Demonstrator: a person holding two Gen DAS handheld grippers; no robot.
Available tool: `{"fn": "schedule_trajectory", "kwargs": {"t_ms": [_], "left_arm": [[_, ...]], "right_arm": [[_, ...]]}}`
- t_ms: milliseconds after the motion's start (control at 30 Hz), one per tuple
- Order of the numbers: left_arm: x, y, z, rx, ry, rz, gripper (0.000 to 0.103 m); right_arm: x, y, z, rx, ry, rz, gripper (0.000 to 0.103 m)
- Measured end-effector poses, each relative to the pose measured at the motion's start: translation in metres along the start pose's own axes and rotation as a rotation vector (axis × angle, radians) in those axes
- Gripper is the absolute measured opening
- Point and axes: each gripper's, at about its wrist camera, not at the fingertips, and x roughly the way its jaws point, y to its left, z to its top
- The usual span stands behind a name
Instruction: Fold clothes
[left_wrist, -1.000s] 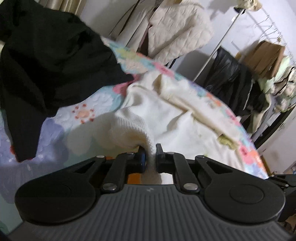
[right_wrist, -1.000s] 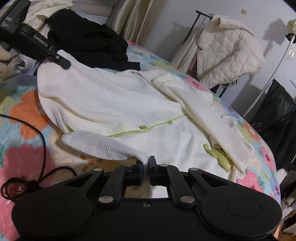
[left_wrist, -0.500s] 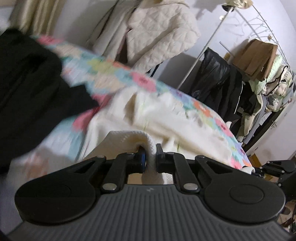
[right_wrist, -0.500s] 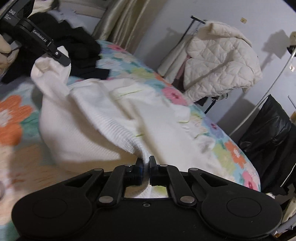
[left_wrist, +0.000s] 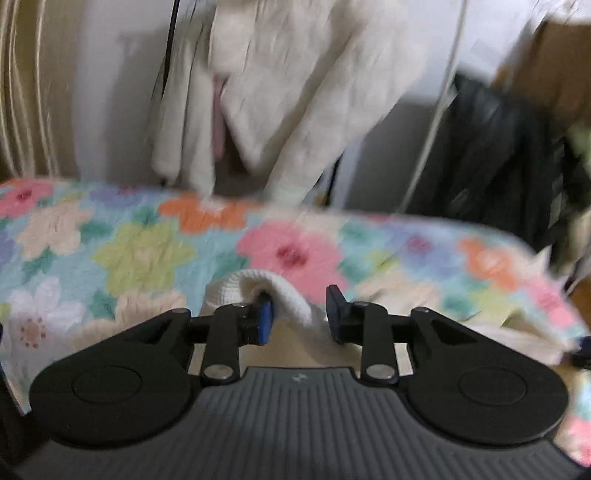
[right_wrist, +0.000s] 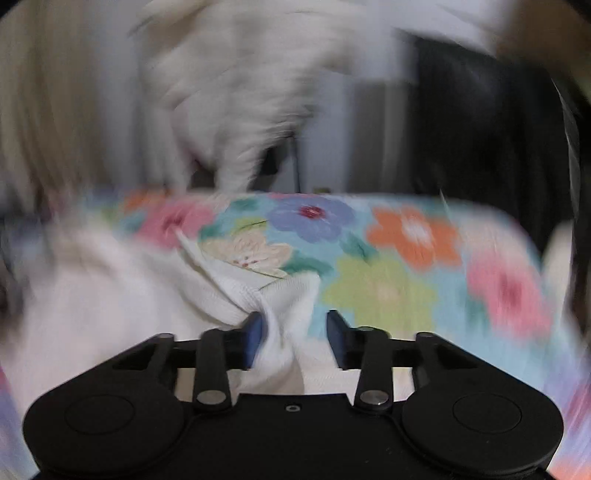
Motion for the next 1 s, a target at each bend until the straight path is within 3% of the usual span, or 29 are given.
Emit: {"fn": "schedule_trajectory", "kwargs": {"t_ms": [67,100,167,200,333,467,533,567,600,733,767,833,900,967,1000], "left_arm": [[0.032,0.001,-0.002,0.0,0.034,0.049,0.032],[0.045,0.002,-0.005,0.001,0.047,0.068,0.039],[0.038,0.009,-0.021,0.016,0.042,0.066,0.048],[0.033,0.013,-0.028,0.026,0.037,0.066,0.049],[0.002,0.028,-0.038,0.022,-0.031,0.025,0.056],[-0.01,0.033,-0.029,0.032,-0.05,-0.012,0.059],[-0.006,0.028,-0.023,0.076,-0.034,0.016,0.059],[-0.005,0.028,-0.022,0.097,-0.027,0.042,0.059],[-0.003,0.028,-0.022,0.117,-0.021,0.068,0.059],[0.002,0.026,-0.02,0.2,0.005,0.171,0.059],[0.003,0.026,-0.019,0.22,0.011,0.197,0.059],[0.0,0.031,-0.021,0.233,0.023,0.227,0.059],[-0.008,0.04,-0.025,0.22,0.034,0.238,0.059],[-0.02,0.053,-0.032,0.146,0.049,0.204,0.06],[-0.027,0.059,-0.036,0.11,0.056,0.185,0.06]], "right_arm": [[-0.022,-0.014,-0.03,0.114,-0.042,0.063,0.052],[-0.032,-0.017,-0.046,0.133,-0.064,0.082,0.055],[-0.044,-0.014,-0.08,0.056,-0.082,0.056,0.055],[-0.045,-0.011,-0.094,-0.001,-0.084,0.037,0.055],[-0.028,0.02,-0.12,-0.402,0.04,0.023,0.055],[-0.008,0.055,-0.122,-0.591,0.068,-0.003,0.055],[0.01,0.054,-0.104,-0.585,0.049,-0.057,0.047],[0.019,0.053,-0.095,-0.582,0.04,-0.084,0.026],[0.027,0.052,-0.086,-0.572,0.03,-0.111,0.003],[0.046,-0.008,-0.035,-0.235,-0.011,-0.277,0.004],[0.045,-0.023,-0.028,-0.146,-0.011,-0.307,0.008],[0.031,-0.034,-0.029,-0.092,-0.009,-0.328,0.014],[0.016,-0.044,-0.031,-0.036,-0.008,-0.347,0.035],[-0.019,-0.051,-0.046,0.083,-0.045,-0.289,0.056],[-0.037,-0.053,-0.057,0.155,-0.066,-0.256,0.059]]}}
